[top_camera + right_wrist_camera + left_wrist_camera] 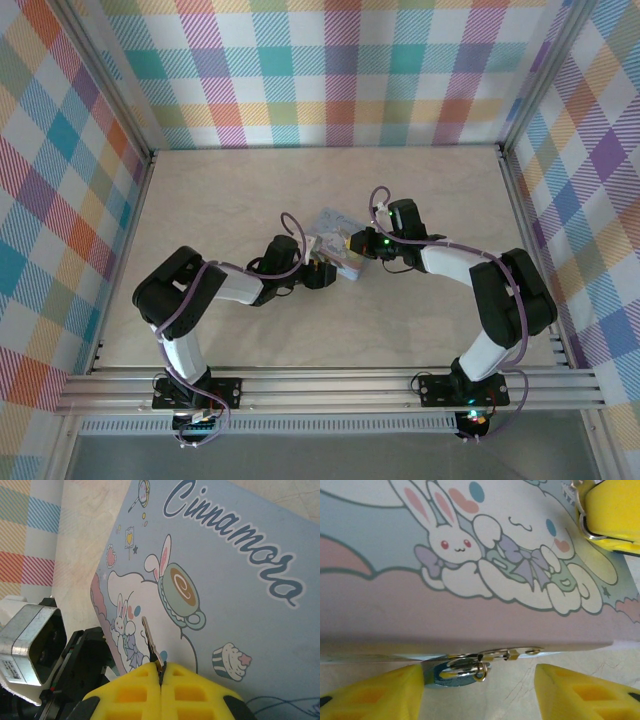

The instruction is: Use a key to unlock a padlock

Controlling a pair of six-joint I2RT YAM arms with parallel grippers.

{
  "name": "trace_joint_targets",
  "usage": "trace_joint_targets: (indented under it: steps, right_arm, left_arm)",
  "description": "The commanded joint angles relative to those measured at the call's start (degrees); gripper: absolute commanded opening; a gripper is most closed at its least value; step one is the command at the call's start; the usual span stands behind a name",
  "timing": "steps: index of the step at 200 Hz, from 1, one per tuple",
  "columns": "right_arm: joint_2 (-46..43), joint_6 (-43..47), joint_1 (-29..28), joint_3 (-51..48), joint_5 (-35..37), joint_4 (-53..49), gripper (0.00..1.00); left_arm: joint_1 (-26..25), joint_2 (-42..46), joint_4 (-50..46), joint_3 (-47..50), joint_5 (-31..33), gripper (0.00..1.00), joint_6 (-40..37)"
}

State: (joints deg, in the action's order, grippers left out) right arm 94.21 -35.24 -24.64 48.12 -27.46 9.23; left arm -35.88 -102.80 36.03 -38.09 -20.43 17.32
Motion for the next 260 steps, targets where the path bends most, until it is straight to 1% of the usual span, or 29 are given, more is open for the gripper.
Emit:
trace_joint_targets:
  steps: [1,50,105,157,229,260]
  right_arm:
    - [0.5,1.1,-0.6,-1.4,1.4,-5.9,0.04]
    - [0.5,0.8,-0.7,-1.5,1.4,-5.7,0.04]
    - [0.4,0.8,-0.8,-1.6,1.6,-5.8,0.04]
    - [0.4,0.6,-1.0,-1.5,1.7,-5.6,0.04]
    - [0.6,0.4,-1.1,-1.6,1.6,-5.2,0.04]
    - [0.6,0.4,-1.2,-1.6,1.6,-5.2,0.04]
  left_arm:
    - [0.1,-0.9,1.2,-0.8,-2.0,0.56,0.2]
    - [-0.4,-1.6,1.6,-1.3,-1.5,0.48,1.4]
    - [-1.0,-2.7,1.8,-2.2,-0.8,0.44,2.5]
    - [-2.2,-3.5,0.5,-3.3,1.2,0.42,3.0]
    - [-4.5,-3.5,-2.0,-4.4,6.6,0.39,3.2]
    - [-4.9,-3.6,-2.3,-5.0,7.2,0.37,3.5]
